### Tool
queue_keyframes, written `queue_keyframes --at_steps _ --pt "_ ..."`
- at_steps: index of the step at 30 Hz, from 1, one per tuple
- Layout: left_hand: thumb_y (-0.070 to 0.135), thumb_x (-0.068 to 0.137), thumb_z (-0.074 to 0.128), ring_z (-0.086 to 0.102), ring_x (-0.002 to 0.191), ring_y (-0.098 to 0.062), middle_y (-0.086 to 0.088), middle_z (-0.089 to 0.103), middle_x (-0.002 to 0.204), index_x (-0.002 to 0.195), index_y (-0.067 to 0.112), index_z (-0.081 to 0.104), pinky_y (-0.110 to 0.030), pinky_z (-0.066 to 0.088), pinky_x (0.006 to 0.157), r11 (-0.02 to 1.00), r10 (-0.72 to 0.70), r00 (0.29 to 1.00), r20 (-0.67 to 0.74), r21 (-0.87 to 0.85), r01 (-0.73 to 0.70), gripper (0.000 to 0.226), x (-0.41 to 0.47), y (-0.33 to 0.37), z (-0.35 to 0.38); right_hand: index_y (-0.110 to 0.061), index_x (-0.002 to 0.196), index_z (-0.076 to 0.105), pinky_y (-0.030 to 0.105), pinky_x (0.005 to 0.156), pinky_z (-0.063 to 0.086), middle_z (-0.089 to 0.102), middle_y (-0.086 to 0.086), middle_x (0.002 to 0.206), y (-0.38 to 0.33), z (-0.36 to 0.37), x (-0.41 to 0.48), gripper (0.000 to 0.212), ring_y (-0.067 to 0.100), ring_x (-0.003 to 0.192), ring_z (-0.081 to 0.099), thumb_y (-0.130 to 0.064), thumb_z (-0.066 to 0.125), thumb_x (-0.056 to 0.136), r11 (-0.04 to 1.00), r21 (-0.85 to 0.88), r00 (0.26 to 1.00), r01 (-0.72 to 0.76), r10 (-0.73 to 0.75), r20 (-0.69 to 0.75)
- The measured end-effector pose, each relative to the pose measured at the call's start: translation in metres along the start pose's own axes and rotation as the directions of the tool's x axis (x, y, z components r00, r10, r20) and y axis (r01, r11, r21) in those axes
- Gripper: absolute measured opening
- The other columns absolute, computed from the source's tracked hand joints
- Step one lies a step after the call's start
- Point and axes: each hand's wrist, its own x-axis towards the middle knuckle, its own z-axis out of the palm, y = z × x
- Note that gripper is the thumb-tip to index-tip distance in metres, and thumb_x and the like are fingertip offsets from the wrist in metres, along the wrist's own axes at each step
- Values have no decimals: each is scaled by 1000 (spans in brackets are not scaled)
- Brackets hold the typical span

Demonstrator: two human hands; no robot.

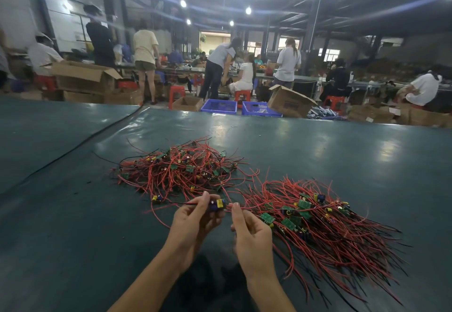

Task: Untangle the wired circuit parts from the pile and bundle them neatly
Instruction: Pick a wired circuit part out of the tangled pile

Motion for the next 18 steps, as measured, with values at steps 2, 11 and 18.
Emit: queue_keyframes --at_steps 2,11,18 --pt "30 79 62 68 65 -16 -11 72 77 76 13 78 -22 56 60 1000 -9 999 43 21 8 24 -1 -3 1 -29 74 77 26 62 53 70 -2 67 1 0 1 24 7 62 59 -38 61 90 1000 24 1000 8 -7 -23" --pt "16 66 81 73 90 -19 -7 76 94 93 15 76 -21 55 74 901 125 969 214 385 -201 27 -4 -6 1 -28 69 80 11 48 44 66 -7 55 -1 -6 6 30 0 49 57 -20 64 93 992 123 984 -11 33 -175" --pt "18 64 77 70 69 -23 -19 73 77 84 3 74 -22 55 62 959 103 993 62 259 -116 25 -2 -9 8 -19 66 79 15 34 28 61 -7 52 -1 -13 16 26 2 34 35 -18 69 89 952 294 945 -87 172 -278"
